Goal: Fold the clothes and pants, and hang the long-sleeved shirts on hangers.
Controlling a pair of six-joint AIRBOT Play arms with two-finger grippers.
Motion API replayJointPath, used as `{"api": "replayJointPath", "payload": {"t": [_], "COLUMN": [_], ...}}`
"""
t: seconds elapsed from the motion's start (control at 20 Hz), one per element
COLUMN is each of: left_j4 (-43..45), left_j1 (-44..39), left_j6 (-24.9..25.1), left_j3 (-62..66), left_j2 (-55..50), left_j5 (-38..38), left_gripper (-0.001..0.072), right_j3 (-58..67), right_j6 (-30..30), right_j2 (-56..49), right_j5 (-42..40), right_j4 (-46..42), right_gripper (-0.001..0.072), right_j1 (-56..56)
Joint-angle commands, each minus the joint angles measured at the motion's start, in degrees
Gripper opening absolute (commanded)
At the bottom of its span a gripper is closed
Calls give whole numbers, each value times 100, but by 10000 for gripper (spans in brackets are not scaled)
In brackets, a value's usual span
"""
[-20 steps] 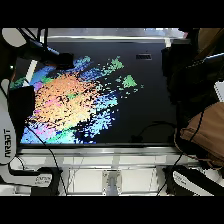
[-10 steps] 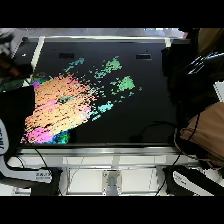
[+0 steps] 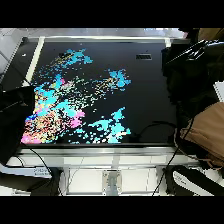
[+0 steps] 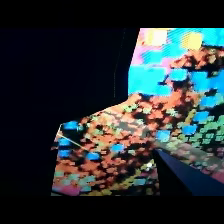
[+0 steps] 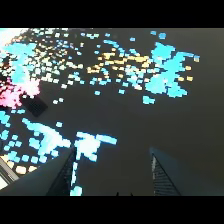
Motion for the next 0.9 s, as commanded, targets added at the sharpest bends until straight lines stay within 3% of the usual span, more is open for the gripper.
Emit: {"api": "replayJointPath", "payload": {"t": [0.0, 0.3, 0.65, 0.7, 0.75, 0.8, 0.85], "left_j4": [96, 1923, 2396, 2400, 2400, 2396, 2396], "left_j1": [70, -155, -223, -223, -223, -223, -223], "left_j6": [957, 1333, 1351, 1353, 1351, 1353, 1353], "left_j3": [-168, -168, -168, -168, -168, -168, -168], "left_j2": [-190, -713, -986, -988, -988, -988, -999], "left_j5": [157, 258, 1008, 1067, 1102, 1102, 1134], "left_gripper": [694, 694, 685, 609, 389, 65, 53], "right_j3": [4, 4, 4, 4, 4, 4, 4], "right_j6": [129, 455, 457, 457, 457, 457, 457], "right_j2": [-4, -4, -4, -4, -7, -11, -13], "right_j5": [-94, -101, -525, -570, -601, -627, -658], "right_j4": [61, 63, 63, 63, 61, 61, 63], "right_gripper": [531, 530, 529, 528, 528, 528, 528], "right_j1": [4, 4, 4, 4, 4, 4, 4]}}
